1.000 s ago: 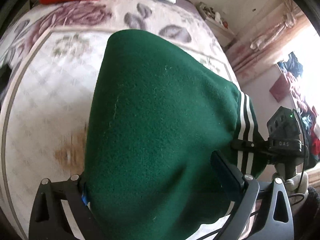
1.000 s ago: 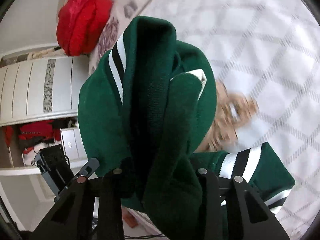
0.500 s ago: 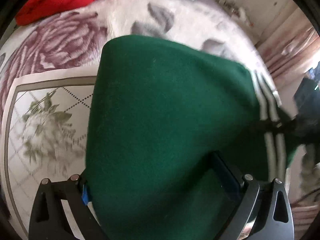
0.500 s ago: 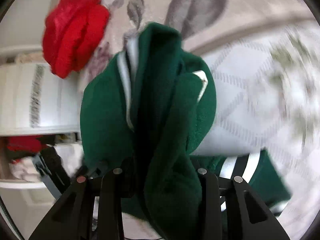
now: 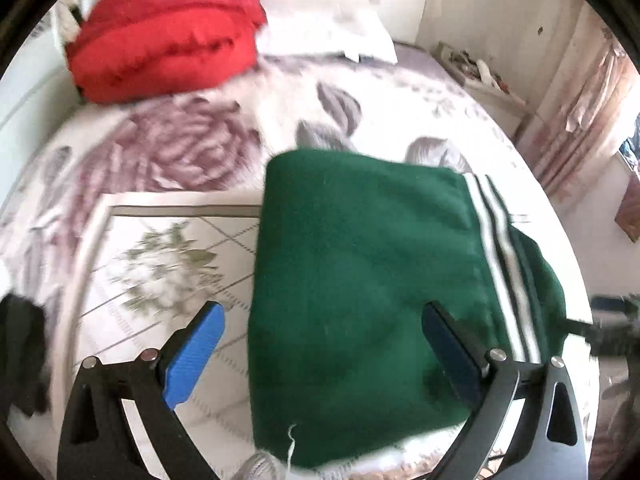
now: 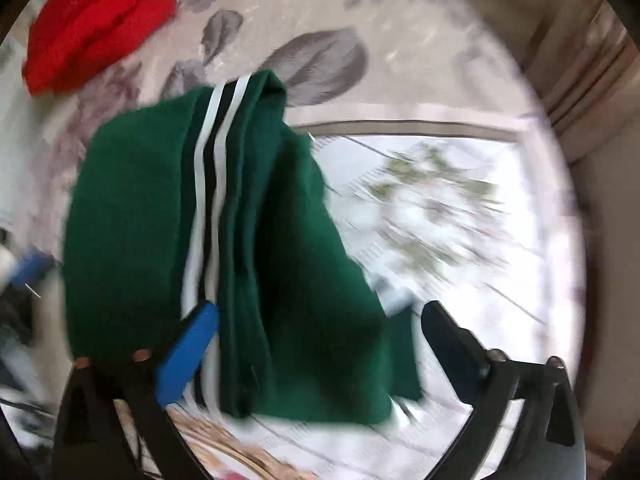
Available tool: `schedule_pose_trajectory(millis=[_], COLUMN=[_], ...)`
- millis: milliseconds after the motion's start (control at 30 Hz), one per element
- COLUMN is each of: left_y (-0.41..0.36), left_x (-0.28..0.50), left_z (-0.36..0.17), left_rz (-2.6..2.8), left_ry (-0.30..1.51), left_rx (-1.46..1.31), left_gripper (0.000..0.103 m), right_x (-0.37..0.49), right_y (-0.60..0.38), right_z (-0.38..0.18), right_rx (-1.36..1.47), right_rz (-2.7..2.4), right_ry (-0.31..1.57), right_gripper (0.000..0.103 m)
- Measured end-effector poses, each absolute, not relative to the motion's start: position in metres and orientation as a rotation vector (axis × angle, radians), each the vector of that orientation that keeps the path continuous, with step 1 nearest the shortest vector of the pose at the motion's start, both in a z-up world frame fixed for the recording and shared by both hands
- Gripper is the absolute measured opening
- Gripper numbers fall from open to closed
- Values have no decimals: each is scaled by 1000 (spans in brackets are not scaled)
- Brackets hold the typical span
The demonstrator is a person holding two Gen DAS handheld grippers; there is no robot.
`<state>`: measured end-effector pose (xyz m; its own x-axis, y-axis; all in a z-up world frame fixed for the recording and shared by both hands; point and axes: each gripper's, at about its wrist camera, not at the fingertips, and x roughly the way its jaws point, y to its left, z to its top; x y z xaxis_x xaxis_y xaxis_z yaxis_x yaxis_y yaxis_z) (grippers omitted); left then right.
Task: Fold large clothes
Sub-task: 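Open both tools and pull them back from the folded jacket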
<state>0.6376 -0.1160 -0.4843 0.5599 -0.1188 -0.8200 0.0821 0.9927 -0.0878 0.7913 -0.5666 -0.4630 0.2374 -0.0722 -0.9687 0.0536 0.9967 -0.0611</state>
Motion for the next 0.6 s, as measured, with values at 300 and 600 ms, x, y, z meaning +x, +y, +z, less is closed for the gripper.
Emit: schedule_pose_trajectory(millis=[300, 600], left_y=[-127, -138], left_x=[533, 426], left_z=[-381, -246], left_rz=[-96, -73], left_ry=[922, 904], left_rx=[-49, -41], left_gripper=[103, 103], right_x=[676, 551], right_y=[-507, -473], right_z=[-337, -170], right_rx=[-50, -102], right_rz=[-306, -370], right_ry=[1172, 1034], right_gripper=[103, 103])
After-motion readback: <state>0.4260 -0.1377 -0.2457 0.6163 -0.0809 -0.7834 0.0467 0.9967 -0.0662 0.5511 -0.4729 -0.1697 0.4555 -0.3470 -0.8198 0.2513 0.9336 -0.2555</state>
